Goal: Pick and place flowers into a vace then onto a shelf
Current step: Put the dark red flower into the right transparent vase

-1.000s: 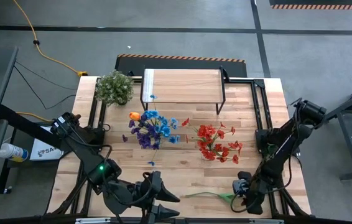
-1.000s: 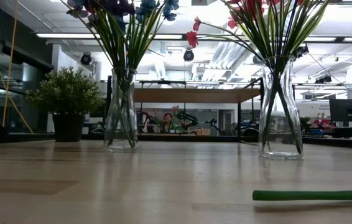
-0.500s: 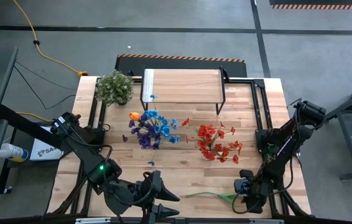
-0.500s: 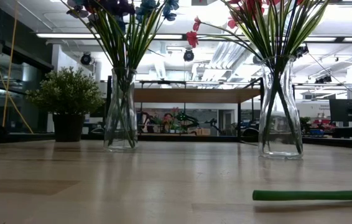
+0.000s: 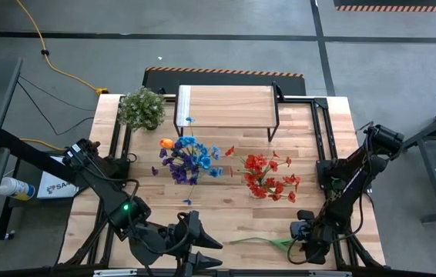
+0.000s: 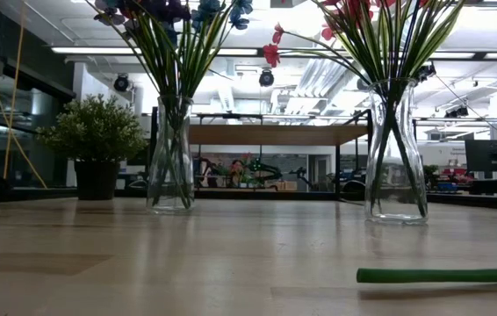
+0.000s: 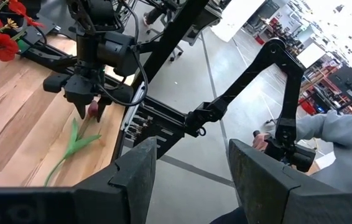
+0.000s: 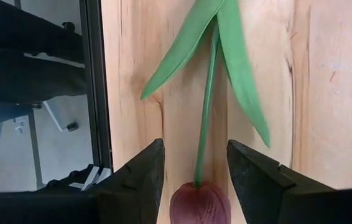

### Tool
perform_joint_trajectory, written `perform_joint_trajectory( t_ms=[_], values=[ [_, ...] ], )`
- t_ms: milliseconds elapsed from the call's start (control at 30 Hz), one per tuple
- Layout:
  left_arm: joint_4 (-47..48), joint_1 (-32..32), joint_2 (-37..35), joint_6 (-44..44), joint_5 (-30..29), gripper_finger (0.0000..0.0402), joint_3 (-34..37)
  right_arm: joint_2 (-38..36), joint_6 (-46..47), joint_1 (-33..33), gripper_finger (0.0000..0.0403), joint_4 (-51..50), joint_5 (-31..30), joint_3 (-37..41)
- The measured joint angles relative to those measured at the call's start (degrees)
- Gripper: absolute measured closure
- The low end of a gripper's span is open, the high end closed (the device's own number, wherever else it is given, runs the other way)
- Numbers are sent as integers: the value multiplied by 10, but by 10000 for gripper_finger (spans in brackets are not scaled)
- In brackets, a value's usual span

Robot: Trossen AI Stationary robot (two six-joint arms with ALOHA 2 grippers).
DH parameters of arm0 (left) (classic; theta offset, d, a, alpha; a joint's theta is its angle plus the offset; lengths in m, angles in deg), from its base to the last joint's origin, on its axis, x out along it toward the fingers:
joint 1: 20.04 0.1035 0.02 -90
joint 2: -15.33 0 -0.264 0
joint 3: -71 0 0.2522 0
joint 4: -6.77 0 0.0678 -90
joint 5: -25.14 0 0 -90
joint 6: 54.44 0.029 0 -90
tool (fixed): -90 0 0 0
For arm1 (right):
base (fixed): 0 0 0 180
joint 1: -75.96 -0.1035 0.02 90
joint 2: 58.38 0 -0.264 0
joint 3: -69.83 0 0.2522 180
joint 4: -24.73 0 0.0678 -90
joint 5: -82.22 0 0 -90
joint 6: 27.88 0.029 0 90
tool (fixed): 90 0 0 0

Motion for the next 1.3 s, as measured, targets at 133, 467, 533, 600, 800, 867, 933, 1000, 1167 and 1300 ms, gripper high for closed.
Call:
perform_joint_trajectory(
  t_ms=[133,467,533,600,800,867,933,1000,1167,1300],
  values=[
    [4,0,0,0,0,170,0,0,0,0,238,0,-1,0],
    [8,0,0,0,-1,170,0,0,16,1,238,-20,-1,0],
    [8,0,0,0,-1,170,0,7,22,1,238,-16,8,0],
    [8,0,0,0,-1,170,0,22,24,1,238,-2,33,0],
    [8,0,0,0,-1,170,0,70,30,0,238,58,56,-4],
    [9,0,0,0,-1,170,0,83,31,0,238,50,54,-13],
    [9,0,0,0,-1,170,0,91,28,0,238,34,44,-25],
    [9,0,0,0,-1,170,0,95,20,0,238,16,34,-37],
    [9,0,0,0,0,170,0,97,12,1,242,-28,22,-61],
    [12,0,0,0,2,170,0,98,11,2,264,-39,14,-68]
  ],
)
